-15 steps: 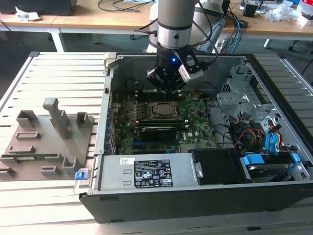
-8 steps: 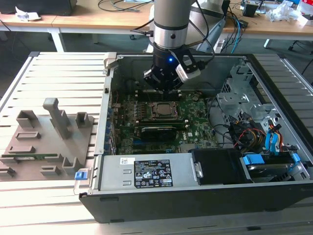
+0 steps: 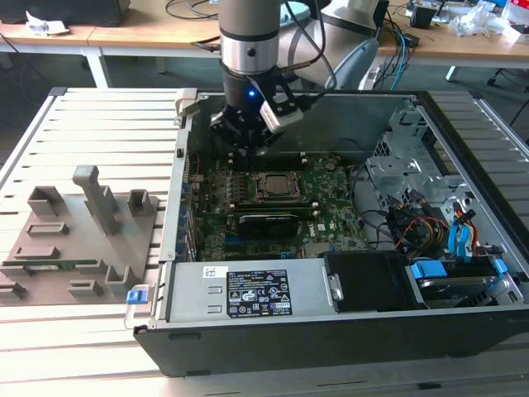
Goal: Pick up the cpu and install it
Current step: 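Install the first cpu locking lever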
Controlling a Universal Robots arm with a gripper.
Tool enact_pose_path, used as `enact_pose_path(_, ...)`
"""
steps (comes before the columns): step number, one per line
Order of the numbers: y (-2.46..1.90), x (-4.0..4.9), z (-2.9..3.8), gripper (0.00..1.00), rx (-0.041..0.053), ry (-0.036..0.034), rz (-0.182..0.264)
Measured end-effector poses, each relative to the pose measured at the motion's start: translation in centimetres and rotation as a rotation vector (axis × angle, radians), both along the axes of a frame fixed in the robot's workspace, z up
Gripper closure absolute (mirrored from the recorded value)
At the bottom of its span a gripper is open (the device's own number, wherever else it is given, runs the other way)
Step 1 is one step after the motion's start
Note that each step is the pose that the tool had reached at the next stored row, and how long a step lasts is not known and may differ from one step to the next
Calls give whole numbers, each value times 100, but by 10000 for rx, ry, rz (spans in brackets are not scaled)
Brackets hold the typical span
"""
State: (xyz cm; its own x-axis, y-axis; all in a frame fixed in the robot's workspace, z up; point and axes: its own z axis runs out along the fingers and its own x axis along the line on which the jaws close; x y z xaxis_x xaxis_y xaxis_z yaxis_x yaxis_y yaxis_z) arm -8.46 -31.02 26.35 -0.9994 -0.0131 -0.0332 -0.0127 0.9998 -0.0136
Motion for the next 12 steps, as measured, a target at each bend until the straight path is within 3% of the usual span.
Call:
enact_pose_path(2,17,-76,0,89,0,-3,2)
enact_pose_path(4,96,-208,1,89,-2,-4,3)
enact_pose_path(6,199,-220,-1,89,80,-5,2)
enact_pose_path(7,226,-220,-6,89,95,-6,2)
enact_pose_path(12,255,-110,-6,89,95,4,4)
